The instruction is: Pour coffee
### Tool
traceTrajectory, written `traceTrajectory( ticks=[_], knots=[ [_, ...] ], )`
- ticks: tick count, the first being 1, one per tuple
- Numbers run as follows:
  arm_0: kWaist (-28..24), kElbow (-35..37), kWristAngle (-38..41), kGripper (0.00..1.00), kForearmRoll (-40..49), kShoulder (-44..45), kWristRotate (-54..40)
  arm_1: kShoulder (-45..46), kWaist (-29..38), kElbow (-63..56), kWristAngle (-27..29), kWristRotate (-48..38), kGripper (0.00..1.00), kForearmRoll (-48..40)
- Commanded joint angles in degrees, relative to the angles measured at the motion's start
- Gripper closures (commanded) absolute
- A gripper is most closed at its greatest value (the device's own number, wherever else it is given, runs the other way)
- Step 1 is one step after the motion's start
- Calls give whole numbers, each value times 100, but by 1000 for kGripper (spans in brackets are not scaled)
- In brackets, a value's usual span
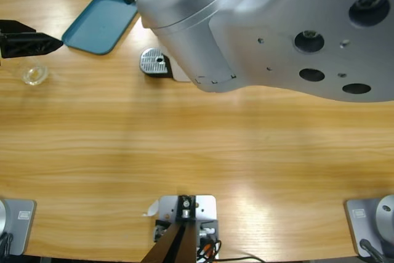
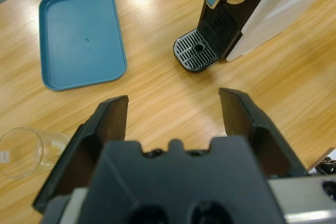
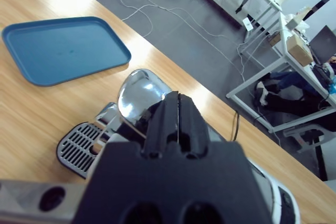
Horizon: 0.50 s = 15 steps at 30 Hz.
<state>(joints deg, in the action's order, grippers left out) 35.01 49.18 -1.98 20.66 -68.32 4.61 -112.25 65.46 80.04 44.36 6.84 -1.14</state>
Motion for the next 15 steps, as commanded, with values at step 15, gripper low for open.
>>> traceTrajectory(
  ticks=[15],
  knots=[
    [15,-154,57,256,114,-199,-48,-1003,105,-728,-507,-396,1000,-74]
  ],
)
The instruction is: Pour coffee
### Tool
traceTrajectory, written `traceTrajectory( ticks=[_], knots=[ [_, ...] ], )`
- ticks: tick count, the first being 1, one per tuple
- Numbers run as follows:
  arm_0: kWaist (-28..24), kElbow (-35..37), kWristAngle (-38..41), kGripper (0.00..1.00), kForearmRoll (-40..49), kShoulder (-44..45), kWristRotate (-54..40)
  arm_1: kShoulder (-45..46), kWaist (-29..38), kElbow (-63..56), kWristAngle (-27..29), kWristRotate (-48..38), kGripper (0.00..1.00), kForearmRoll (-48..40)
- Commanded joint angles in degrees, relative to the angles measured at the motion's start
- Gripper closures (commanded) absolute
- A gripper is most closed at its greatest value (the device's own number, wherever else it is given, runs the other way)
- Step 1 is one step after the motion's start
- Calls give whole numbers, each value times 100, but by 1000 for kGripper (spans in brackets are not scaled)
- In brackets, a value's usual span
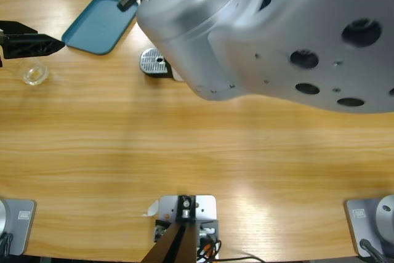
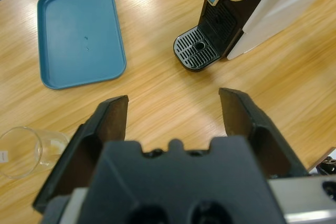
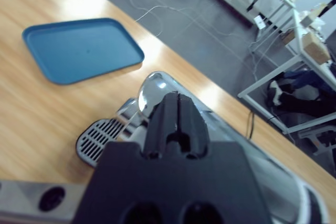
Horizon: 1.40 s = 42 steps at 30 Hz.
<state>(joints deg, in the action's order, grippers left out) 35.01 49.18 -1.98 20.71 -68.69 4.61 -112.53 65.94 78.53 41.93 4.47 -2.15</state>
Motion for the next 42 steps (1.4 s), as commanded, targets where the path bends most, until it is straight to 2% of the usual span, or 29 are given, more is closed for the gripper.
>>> traceTrajectory(
  ticks=[1,9,17,18,20,21,23,26,30,33,35,37,40,42],
  knots=[
    [15,-154,57,256,109,-163,-48,-983,59,-588,-264,-166,1000,4],
    [15,-154,57,257,109,-189,-48,-797,19,-604,-67,-27,1000,-58],
    [15,-147,66,257,100,-300,-48,38,-252,-354,-92,718,1000,85],
    [15,-145,66,257,100,-309,-48,142,-264,-256,-178,737,942,282],
    [15,-145,66,257,100,-317,-48,398,-284,-129,-466,736,542,626],
    [15,-145,66,257,100,-309,-48,595,-310,-106,-689,665,398,777],
    [15,-145,66,257,100,-293,-48,954,-345,-96,-983,463,199,1023],
    [15,-151,66,256,109,-177,-48,1499,-479,-57,-1442,106,16,1563],
    [-68,-172,61,253,100,82,-48,2265,-1022,-185,-2575,-261,0,2722],
    [-368,-191,89,248,56,134,-6,3072,-1203,-901,-2635,-300,0,2954],
    [-862,-261,354,247,-41,266,54,3698,-1431,-1430,-2897,-333,0,3059],
    [-1359,-421,532,100,-255,496,101,4259,-1787,-1834,-3189,-537,0,3219],
    [-1553,-486,502,67,-282,623,136,4763,-2163,-2263,-3486,-753,0,3395],
    [-1678,-669,370,36,-340,709,307,4837,-2208,-2516,-3426,-823,0,3398]
  ],
)
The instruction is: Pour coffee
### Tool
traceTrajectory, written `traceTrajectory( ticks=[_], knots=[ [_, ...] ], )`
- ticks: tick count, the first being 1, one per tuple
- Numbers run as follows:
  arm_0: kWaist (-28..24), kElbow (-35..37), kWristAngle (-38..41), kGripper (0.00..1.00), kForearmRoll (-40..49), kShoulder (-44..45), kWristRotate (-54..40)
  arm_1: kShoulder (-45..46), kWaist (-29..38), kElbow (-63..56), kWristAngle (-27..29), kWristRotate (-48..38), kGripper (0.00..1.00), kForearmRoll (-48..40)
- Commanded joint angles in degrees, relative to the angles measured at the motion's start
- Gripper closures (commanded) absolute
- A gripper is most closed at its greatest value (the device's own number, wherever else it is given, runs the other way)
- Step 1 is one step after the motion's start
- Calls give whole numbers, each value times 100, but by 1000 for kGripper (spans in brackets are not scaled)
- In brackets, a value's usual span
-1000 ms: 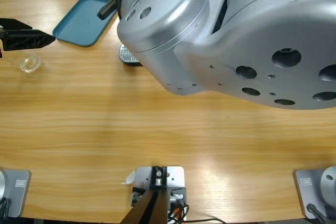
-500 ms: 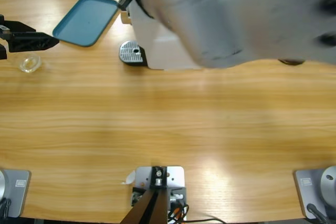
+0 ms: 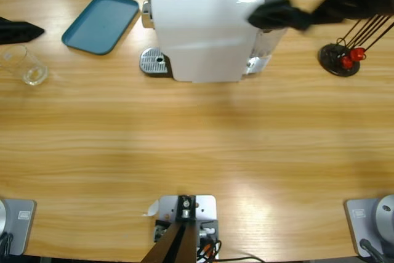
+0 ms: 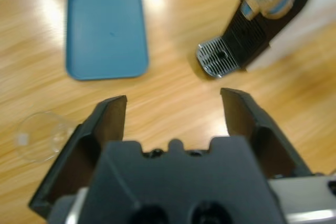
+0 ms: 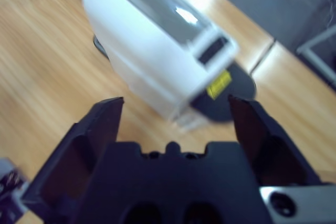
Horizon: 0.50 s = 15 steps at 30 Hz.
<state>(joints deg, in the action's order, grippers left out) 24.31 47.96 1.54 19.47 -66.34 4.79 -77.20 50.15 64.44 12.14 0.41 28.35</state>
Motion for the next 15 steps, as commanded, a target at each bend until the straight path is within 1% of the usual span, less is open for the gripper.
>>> traceTrajectory(
  ticks=[1,5,10,12,15],
  knots=[
    [-663,-734,-83,35,-372,573,343,1310,-631,-1206,-442,-493,0,323],
    [-708,-1709,-904,32,-1317,905,544,1396,-638,-1566,-409,-488,0,191],
    [-717,-1880,-1451,36,-1537,704,1059,1412,-709,-1838,-541,-442,0,187],
    [-828,-1963,-1613,41,-1803,228,1145,1429,-841,-1849,-643,-446,0,207],
    [-1098,-2001,-1657,41,-1973,-282,1182,1468,-999,-1895,-711,-423,0,215]
  ],
)
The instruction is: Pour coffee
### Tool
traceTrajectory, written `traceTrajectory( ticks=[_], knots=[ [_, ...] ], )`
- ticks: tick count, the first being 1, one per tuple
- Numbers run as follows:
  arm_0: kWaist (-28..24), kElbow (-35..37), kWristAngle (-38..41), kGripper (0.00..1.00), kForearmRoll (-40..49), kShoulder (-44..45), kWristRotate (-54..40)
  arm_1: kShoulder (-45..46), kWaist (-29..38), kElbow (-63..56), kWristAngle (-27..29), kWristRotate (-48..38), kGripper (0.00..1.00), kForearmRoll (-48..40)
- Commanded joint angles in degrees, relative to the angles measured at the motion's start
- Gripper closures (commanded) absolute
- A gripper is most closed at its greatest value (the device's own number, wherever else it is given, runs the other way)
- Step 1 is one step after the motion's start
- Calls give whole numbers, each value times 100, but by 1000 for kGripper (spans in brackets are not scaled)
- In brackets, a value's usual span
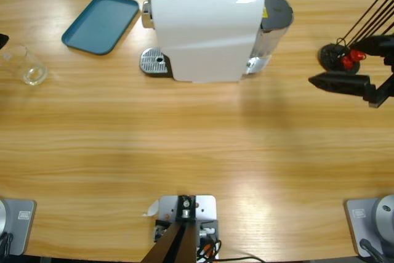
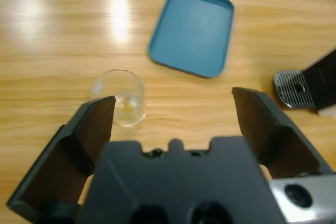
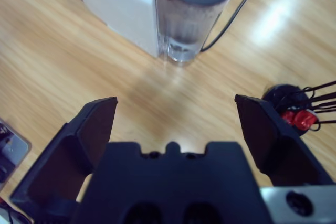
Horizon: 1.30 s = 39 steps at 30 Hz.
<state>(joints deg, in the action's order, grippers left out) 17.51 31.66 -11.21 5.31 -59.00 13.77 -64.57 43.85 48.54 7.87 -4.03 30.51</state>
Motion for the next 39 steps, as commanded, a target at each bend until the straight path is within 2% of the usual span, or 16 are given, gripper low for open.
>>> traceTrajectory(
  ticks=[1,20,26,39],
  knots=[
    [-486,-371,-384,41,-587,-1141,284,213,-396,-330,-306,33,0,-3],
    [-565,-362,-697,4,-945,-1982,143,243,-500,-375,-427,157,0,-142],
    [-565,-361,-1034,4,-1105,-2354,185,305,-500,-398,-495,157,0,-142],
    [-688,-327,-903,4,-1712,-3089,213,347,-500,-407,-515,164,0,-142]
  ],
)
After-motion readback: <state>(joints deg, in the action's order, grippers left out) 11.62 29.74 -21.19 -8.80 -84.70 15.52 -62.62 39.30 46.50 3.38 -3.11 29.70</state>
